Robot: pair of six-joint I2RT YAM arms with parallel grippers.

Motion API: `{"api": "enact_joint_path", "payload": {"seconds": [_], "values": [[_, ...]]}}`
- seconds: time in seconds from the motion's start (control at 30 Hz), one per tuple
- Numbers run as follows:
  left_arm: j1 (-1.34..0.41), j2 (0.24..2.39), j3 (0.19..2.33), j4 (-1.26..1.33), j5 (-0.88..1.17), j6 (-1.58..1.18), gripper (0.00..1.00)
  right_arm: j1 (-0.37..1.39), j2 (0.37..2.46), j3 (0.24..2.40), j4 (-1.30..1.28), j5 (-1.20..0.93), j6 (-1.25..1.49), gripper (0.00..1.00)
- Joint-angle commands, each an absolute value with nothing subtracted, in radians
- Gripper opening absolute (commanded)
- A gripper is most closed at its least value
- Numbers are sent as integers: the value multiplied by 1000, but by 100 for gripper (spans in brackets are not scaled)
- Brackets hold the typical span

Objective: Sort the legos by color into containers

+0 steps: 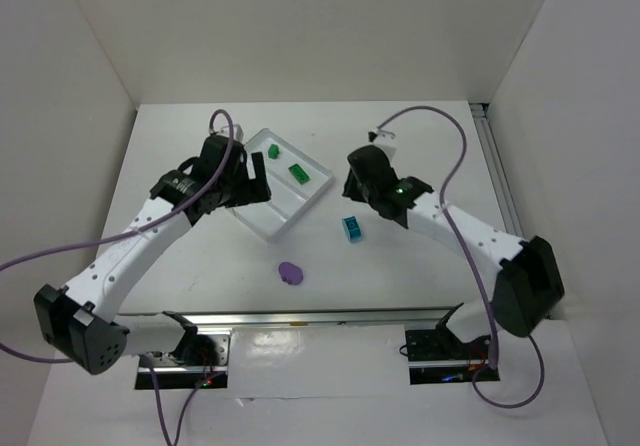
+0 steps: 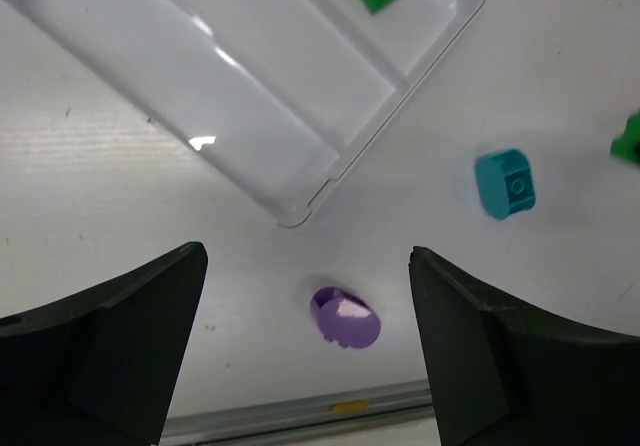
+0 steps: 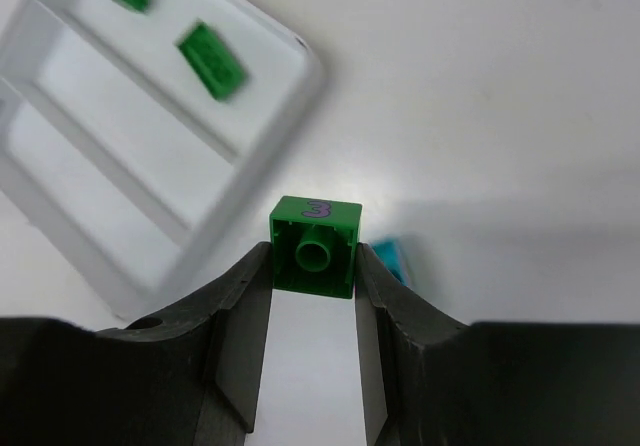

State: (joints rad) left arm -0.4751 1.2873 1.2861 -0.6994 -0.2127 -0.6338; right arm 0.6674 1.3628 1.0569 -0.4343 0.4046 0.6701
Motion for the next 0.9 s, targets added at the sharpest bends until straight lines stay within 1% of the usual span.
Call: {"api": "enact_joint_path", "payload": {"seconds": [0.0, 0.03, 0.1, 0.13, 0.17, 0.27, 0.3, 0.37, 0.4, 0.47, 0.53, 0.67, 0.73, 0.8, 0.87], "values": [[-488, 1177, 1221, -745, -207, -650, 94, 661, 1526, 1178, -250, 364, 552, 35], [-498, 1160, 1192, -762, -207, -669, 94, 647, 1607, 1237, -189, 341, 537, 35], [-512, 1123, 1155, -814, -207, -689, 94, 632, 1690, 1314, -170, 289, 537, 36], [-512, 1111, 1141, -825, -207, -701, 94, 621, 1768, 1350, -155, 278, 528, 36], [-526, 1101, 1126, -836, -180, -727, 94, 621, 1802, 1415, -146, 269, 528, 36], [-577, 1072, 1049, -836, -144, -790, 93, 611, 1922, 1526, -146, 227, 518, 36], [-593, 1072, 1031, -836, -144, -804, 93, 611, 1948, 1554, -156, 227, 518, 38], [-653, 1072, 990, -836, -131, -828, 93, 601, 2002, 1601, -156, 216, 499, 61], [-670, 1072, 980, -836, -121, -844, 94, 601, 2014, 1612, -156, 195, 499, 69], [-715, 1101, 950, -808, -111, -853, 94, 591, 2023, 1644, -167, 195, 489, 82], [-739, 1127, 940, -793, -110, -862, 94, 578, 2023, 1644, -167, 186, 489, 83], [-804, 1210, 930, -749, -135, -873, 94, 555, 1904, 1580, -167, 196, 489, 83], [-825, 1273, 930, -729, -144, -853, 97, 514, 1843, 1501, -167, 196, 480, 83], [-847, 1313, 939, -704, -160, -853, 98, 485, 1748, 1401, -167, 196, 480, 83], [-847, 1371, 949, -695, -190, -886, 98, 450, 1689, 1346, -176, 196, 480, 85]]}}
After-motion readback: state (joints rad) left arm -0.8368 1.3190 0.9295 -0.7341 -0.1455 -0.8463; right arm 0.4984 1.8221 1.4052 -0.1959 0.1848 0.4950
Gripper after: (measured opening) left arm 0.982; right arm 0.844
